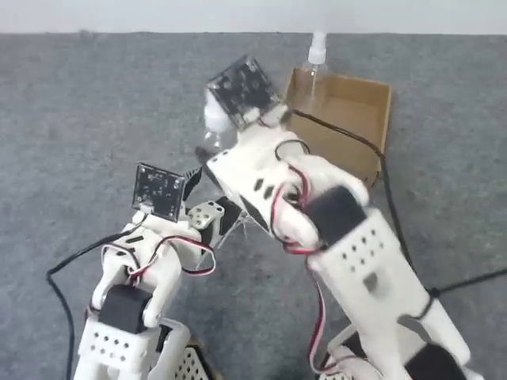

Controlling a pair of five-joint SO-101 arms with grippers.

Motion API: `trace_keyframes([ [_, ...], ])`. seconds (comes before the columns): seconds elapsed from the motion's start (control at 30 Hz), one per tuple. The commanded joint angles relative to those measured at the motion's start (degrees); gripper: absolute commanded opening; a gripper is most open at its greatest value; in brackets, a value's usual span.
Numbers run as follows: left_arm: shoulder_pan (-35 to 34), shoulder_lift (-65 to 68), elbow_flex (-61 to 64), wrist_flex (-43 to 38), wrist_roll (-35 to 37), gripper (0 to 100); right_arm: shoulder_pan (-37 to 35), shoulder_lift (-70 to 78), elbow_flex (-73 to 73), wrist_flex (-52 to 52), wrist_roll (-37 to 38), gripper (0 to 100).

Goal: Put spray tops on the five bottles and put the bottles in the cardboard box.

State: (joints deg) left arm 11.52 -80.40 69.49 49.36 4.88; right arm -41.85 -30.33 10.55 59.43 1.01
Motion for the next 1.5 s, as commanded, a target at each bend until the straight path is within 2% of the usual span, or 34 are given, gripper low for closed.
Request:
trace_keyframes([
  [0.0, -0.1, 0.5, -0.6, -1.7, -0.3, 26, 0.8, -6.3, 1.1, 0.5, -0.1, 0.6],
  [0.1, -0.1, 0.5, -0.6, -1.5, -0.3, 26, 5.5, -7.0, 1.4, 0.6, -0.1, 0.6],
  [0.17, -0.3, 0.5, -0.5, -1.4, -0.2, 26, 10.5, -7.0, 1.3, 0.6, 0.7, 0.6],
  [0.3, -0.5, 0.4, 0.7, -1.8, -0.2, 26, 21.0, -6.9, -0.9, 0.6, 6.9, 0.6],
  [0.47, -0.6, 0.4, 0.9, -1.8, -0.2, 25, 34.1, -3.6, -4.0, -0.6, 8.4, 0.6],
  [0.63, -0.6, 0.4, 1.0, -1.8, -0.2, 25, 41.7, 6.2, -4.2, -8.7, 8.4, 0.6],
  [0.83, -0.6, 0.4, 1.7, -1.8, -0.2, 25, 44.3, 19.1, -4.3, -22.2, 8.4, 0.6],
  [1.13, -0.6, 0.4, 1.9, -1.8, -0.3, 25, 43.8, 31.9, -4.7, -40.2, 8.1, 0.6],
  [1.47, -0.6, 0.4, 1.9, -1.8, -0.5, 25, 43.0, 48.0, -18.7, -41.4, 8.0, 0.6],
])
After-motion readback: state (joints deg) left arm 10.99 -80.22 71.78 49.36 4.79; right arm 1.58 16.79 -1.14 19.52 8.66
